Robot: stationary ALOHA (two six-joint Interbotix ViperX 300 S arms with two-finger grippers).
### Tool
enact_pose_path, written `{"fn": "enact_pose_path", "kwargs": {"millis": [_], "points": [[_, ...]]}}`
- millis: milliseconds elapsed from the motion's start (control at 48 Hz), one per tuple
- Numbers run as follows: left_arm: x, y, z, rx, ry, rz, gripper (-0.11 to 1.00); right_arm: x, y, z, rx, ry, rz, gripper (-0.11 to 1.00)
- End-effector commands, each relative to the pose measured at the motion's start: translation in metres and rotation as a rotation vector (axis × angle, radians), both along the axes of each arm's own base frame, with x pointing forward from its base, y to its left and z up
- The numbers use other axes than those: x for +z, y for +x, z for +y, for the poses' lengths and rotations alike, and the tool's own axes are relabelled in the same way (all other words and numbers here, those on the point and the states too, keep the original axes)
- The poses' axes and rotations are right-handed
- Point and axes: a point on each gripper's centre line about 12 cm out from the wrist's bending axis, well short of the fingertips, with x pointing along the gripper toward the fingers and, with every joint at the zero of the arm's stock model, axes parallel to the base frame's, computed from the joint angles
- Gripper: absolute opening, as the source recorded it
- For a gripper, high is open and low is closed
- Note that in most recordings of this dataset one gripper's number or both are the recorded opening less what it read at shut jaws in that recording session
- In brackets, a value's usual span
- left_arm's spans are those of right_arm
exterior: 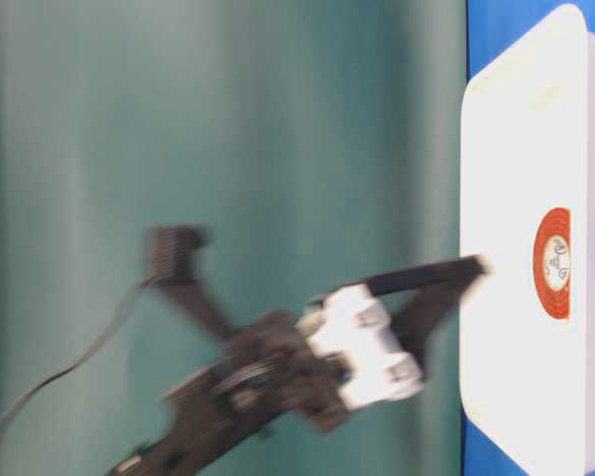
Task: Place one roll of tape in the white case with the left arm.
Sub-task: 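Open the left gripper to drop the tape into the tray and withdraw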
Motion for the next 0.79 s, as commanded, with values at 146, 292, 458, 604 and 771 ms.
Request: {"fn": "enact_pose_path", "kwargs": {"millis": [146, 292, 458, 604, 771], "points": [[0.048, -0.018, -0.041, -0.084, -0.006, -0.147, 0.68, 0.006, 0.002, 0.0, -0.003, 0.006, -0.018, -0.07], [0.05, -0.026, -0.059, -0.097, -0.046, -0.212, 0.68, 0.005, 0.002, 0.0, -0.003, 0.006, -0.018, -0.07], [0.052, -0.04, -0.07, -0.094, -0.093, -0.316, 0.68, 0.005, 0.002, 0.0, -0.003, 0.006, -0.018, -0.07], [0.055, -0.054, -0.072, -0.099, -0.106, -0.4, 0.68, 0.005, 0.001, 0.0, -0.003, 0.006, -0.018, -0.07], [0.055, -0.068, -0.072, -0.105, -0.106, -0.453, 0.68, 0.004, 0.002, 0.0, -0.003, 0.006, -0.014, -0.07]]}}
